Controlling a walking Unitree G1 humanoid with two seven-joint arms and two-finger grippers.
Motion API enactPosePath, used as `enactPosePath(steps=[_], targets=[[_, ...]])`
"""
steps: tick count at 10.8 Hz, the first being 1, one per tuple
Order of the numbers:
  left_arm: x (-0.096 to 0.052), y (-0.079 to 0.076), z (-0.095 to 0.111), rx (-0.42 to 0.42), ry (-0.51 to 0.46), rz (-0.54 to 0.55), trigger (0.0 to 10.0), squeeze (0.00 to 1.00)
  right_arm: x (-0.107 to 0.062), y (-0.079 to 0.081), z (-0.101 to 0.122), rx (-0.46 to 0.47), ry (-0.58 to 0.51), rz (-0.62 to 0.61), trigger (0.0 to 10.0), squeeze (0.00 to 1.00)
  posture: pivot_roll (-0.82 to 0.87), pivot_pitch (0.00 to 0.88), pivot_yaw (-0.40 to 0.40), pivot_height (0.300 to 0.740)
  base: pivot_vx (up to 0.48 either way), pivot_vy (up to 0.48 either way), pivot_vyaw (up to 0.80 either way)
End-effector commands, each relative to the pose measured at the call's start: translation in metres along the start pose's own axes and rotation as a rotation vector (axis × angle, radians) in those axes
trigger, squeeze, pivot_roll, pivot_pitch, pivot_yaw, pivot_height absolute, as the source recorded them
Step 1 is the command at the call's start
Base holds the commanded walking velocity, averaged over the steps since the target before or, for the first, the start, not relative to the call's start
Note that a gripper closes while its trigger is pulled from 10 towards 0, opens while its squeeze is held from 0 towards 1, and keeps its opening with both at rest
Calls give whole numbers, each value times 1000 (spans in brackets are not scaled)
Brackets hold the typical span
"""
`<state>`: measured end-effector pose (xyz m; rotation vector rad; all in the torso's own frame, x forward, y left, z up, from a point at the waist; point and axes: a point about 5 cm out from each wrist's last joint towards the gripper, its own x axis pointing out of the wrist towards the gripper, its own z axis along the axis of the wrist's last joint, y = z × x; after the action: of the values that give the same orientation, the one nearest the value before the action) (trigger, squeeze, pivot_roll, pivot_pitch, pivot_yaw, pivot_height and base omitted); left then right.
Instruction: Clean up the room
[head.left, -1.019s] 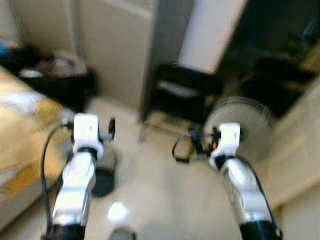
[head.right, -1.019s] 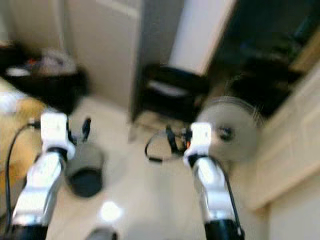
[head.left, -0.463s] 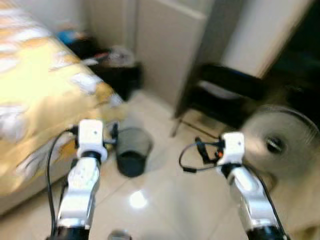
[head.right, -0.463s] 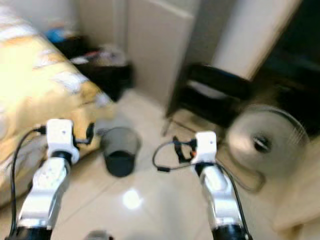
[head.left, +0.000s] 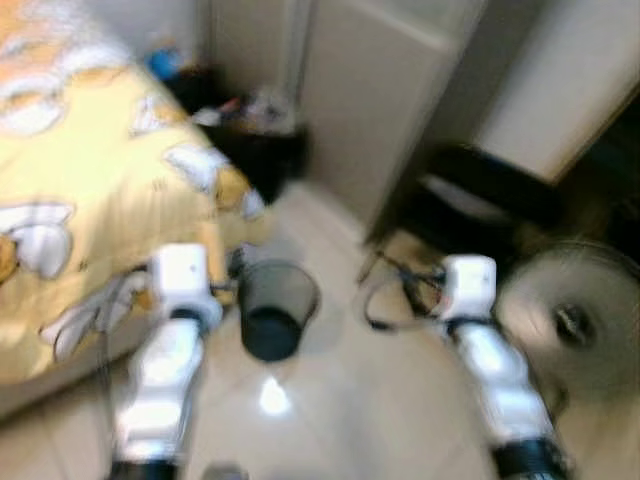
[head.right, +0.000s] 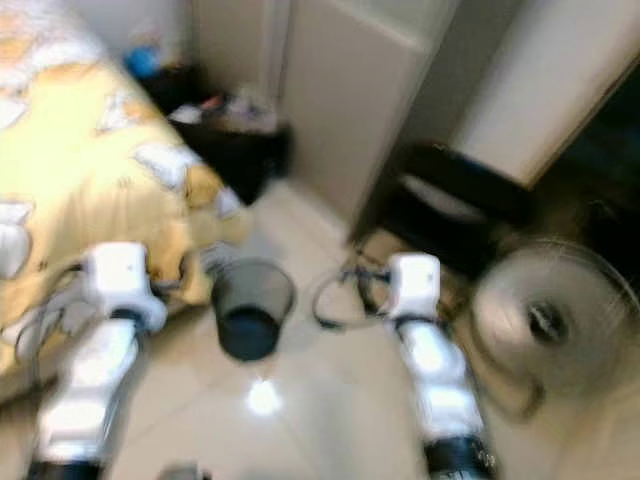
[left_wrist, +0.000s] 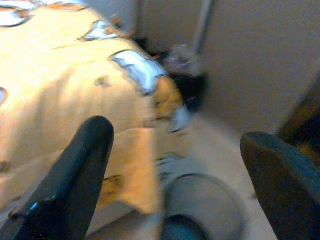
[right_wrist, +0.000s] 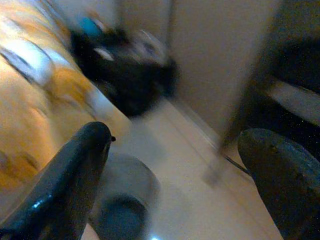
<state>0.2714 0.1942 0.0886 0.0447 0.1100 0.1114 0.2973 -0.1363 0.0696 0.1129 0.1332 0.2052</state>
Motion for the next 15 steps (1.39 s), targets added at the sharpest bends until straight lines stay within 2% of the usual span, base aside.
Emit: enactPosePath(steps=[1, 3, 5, 6, 7, 8, 10, 11, 12, 13, 14, 15], targets=[[1, -13, 2, -28, -10, -42, 10000, 0, -3, -16, 5, -4, -17, -49, 10000, 0, 173, 0, -172, 723, 469, 0, 731], [4, -13, 5, -44, -18, -40, 10000, 0, 4, -7, 17, 25, -56, -19, 10000, 0, 171, 0, -168, 723, 469, 0, 716], [6, -9, 0, -26, 7, -19, 10000, 0, 6, -8, 17, 72, -59, -32, 10000, 0, 178, 0, -166, 723, 439, 0, 706], [6, -4, -3, 60, 26, -9, 10000, 0, 6, -11, 16, 99, -54, -48, 10000, 0, 180, 0, -154, 723, 0, 0, 706], [9, -3, 5, 158, 3, -58, 10000, 0, 7, -11, 14, 106, -59, -65, 10000, 0, 183, 0, -124, 723, 0, 0, 700], [13, 2, 14, 204, -8, -96, 10000, 0, 8, 1, 7, 84, -45, -32, 10000, 0, 178, 0, -74, 723, 0, 0, 663], [23, 7, 21, 204, -1, -125, 10000, 0, 19, 6, 13, 85, -59, -56, 10000, 0, 110, 0, -13, 723, 0, 0, 0], [29, 0, 19, 172, 14, -146, 10000, 0, 25, 2, 27, 103, -110, -104, 10000, 0, 82, 0, 3, 723, 0, 0, 0], [30, -12, 18, 174, 11, -192, 10000, 0, 24, -3, 32, 89, -135, -131, 10000, 0, 45, 0, 22, 723, 0, 0, 0], [31, -28, 17, 167, 13, -252, 10000, 0, 15, -15, 25, 92, -125, -182, 10000, 0, -6, 0, 60, 723, 0, 0, 0], [35, -44, 18, 163, 7, -320, 10000, 0, 5, -22, 24, 24, -139, -179, 10000, 0, -68, 0, 120, 723, 0, 0, 0], [39, -56, 14, 131, 31, -366, 10000, 0, -7, -32, 17, -39, -125, -222, 10000, 0, -105, 0, 140, 723, 0, 0, 0]])
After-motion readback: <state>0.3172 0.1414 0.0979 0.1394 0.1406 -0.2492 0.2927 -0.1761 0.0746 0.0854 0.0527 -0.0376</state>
